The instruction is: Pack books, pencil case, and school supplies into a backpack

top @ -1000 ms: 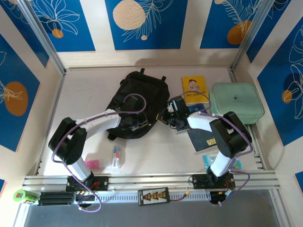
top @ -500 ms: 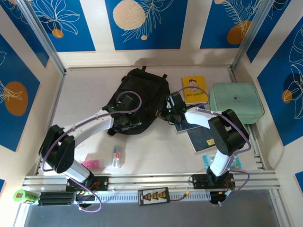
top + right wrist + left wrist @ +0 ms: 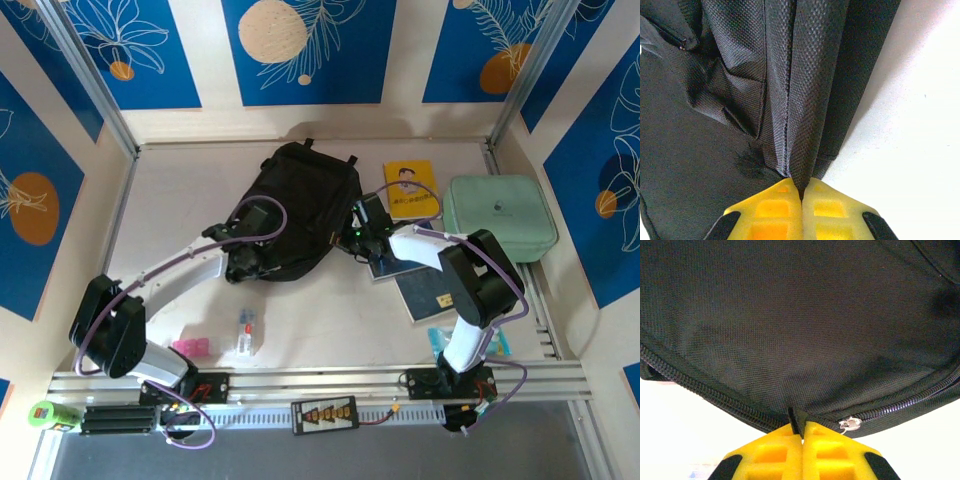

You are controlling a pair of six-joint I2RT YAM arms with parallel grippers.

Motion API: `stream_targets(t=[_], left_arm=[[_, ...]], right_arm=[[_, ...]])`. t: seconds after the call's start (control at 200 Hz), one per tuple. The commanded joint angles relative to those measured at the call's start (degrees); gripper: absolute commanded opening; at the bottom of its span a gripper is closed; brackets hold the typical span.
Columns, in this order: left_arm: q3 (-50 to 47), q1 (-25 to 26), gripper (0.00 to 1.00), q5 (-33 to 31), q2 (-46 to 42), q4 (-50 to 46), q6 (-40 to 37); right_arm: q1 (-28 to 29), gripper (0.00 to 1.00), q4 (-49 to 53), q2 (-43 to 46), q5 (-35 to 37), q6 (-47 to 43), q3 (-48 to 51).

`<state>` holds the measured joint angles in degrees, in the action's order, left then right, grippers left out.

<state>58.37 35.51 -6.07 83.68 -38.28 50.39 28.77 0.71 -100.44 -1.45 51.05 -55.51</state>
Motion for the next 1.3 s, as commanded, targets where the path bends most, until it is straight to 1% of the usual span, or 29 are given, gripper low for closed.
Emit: stream_targets(t=[0.0, 0.16, 0.34, 0.48, 0.61, 0.66, 0.76, 0.835, 0.89, 0.965, 1.1, 1.215, 1.295], left_arm=[[-0.04, -2.08, 0.00, -2.15, -0.21, -3.95, -2.48], [-0.73, -5.89, 0.00, -5.03, -1.51, -8.42, -4.98], [-3.74, -10.95, 0.00, -4.77, -3.99, -9.51, -6.50], [-4.79, -12.06, 0.00, -2.49, -5.45, -6.42, -9.04], [-4.65, -12.00, 0.00, 2.81, -6.52, -1.49, -12.24], [-4.58, -12.04, 0.00, 5.52, -6.78, 0.52, -13.81], [-3.81, -12.01, 0.00, 13.13, -7.23, 4.78, -18.23], [-3.09, -11.82, 0.00, 16.42, -7.26, 6.64, -20.27], [-2.35, -11.69, 0.00, 18.05, -6.81, 7.63, -21.10], [-1.70, -11.40, 0.00, 20.18, -5.40, 9.48, -21.06], [-0.20, -9.80, 0.00, 21.64, -2.46, 11.23, -20.53], [1.52, -8.20, 0.00, 22.98, -0.40, 12.22, -20.25], [2.68, -7.20, 0.00, 24.12, 1.05, 12.65, -19.68]], right_arm=[[-0.39, 0.03, 1.74, -0.82, 2.00, -1.43, -0.83], [-0.73, 0.03, 3.10, -0.98, 3.55, -1.82, -1.80], [-1.48, 0.02, 2.07, -2.93, 3.50, -4.56, -4.71], [-2.09, 0.02, -0.26, -5.82, 1.76, -7.86, -8.58], [-3.13, 0.04, -0.40, -10.02, -1.62, -10.90, -14.18], [-3.68, 0.08, 0.49, -10.60, -2.45, -10.91, -15.90], [-4.82, 0.26, 2.72, -7.78, -2.90, -9.53, -16.32], [-5.61, 0.44, 4.35, -3.51, -2.88, -8.07, -14.37], [-6.18, 0.53, 6.02, -0.34, -2.98, -6.45, -12.61], [-6.58, 0.58, 9.21, 3.48, -3.41, -3.07, -10.21], [-6.11, 0.60, 16.49, 8.54, -5.78, 5.68, -6.53], [-4.04, 0.65, 14.89, 11.22, -8.83, 11.98, -2.27], [-1.91, 0.69, 14.50, 11.03, -9.97, 14.88, -1.91]])
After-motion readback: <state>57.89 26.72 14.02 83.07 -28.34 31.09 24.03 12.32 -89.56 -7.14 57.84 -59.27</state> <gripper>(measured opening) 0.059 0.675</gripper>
